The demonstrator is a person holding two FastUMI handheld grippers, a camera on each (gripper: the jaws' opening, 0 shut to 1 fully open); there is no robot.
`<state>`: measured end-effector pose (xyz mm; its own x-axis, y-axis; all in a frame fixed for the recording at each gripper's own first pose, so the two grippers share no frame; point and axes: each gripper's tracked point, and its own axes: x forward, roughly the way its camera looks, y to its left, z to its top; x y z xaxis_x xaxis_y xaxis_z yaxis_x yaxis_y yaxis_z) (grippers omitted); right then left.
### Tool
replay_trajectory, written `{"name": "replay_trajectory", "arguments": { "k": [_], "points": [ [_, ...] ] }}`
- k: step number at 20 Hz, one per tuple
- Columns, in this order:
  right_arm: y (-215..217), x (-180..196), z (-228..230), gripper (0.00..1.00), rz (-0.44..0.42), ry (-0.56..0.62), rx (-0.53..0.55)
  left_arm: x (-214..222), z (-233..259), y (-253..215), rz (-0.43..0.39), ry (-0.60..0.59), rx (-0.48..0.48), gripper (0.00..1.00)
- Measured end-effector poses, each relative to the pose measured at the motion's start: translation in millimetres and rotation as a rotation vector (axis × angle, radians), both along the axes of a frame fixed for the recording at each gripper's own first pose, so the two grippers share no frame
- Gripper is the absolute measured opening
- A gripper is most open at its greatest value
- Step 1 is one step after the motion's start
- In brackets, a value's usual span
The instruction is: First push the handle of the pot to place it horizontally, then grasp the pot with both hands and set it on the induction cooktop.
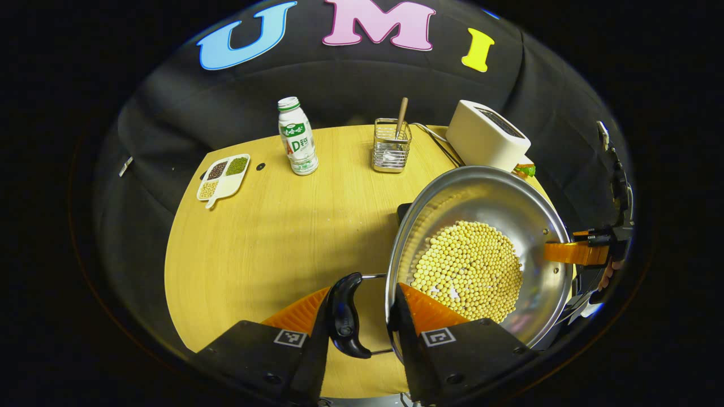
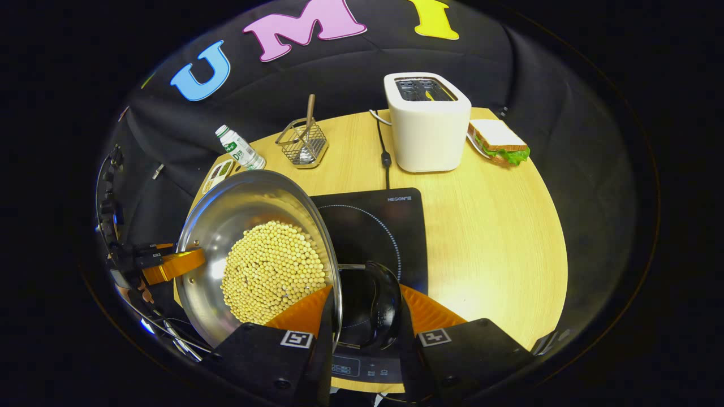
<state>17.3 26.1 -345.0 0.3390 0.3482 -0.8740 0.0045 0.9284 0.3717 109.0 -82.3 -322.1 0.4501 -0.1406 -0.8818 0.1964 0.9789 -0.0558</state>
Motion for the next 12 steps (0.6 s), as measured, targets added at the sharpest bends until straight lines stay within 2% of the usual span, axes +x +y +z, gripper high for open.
{"name": "replay_trajectory", "arguments": {
  "k": [1,2,3,12],
  "points": [
    [-5,1,-3,0.53,0.002,0.004,0.0,0,-2,-5,0.001,0.003,0.0,0.59],
    [-10,2,-5,0.48,0.002,0.007,0.0,1,-4,-11,0.003,0.004,-0.001,0.59],
    [-16,3,-8,0.52,0.003,0.009,-0.001,3,-7,-17,0.003,0.005,-0.003,0.59],
    [-53,14,-34,0.53,-0.008,0.031,-0.031,17,-32,-59,0.002,0.021,-0.021,0.59]
  ]
}}
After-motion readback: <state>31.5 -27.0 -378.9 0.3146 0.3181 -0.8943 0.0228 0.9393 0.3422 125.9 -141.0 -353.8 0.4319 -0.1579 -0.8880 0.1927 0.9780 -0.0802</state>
